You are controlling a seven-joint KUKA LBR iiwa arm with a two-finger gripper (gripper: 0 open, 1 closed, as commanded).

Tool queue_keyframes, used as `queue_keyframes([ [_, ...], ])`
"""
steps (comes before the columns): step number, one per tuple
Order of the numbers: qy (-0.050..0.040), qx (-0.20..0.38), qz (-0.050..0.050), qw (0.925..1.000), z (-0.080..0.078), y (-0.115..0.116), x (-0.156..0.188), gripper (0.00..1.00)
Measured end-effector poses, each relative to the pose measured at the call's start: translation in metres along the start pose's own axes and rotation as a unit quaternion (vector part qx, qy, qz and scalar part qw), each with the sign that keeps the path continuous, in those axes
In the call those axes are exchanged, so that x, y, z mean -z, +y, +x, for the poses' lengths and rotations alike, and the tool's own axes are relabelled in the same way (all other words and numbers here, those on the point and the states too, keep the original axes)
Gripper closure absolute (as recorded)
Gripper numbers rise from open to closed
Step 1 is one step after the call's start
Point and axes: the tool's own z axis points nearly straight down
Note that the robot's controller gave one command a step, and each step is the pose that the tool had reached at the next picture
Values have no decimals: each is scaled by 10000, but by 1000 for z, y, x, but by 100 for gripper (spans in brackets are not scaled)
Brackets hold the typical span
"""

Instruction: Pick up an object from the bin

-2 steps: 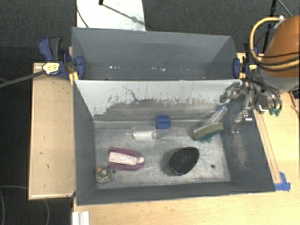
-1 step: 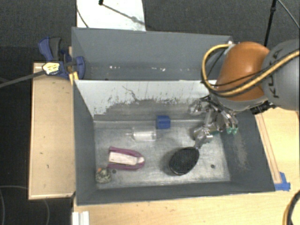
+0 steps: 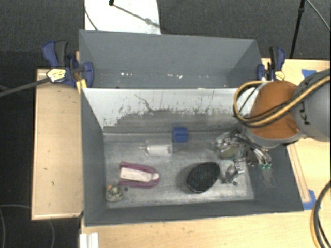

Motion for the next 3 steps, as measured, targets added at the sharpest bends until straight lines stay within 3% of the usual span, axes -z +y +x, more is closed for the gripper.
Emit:
queue_keyframes([
  [1,-10,-303,-6,9995,14,131,3,0],
  [3,10,698,7,9976,9,248,1,0],
])
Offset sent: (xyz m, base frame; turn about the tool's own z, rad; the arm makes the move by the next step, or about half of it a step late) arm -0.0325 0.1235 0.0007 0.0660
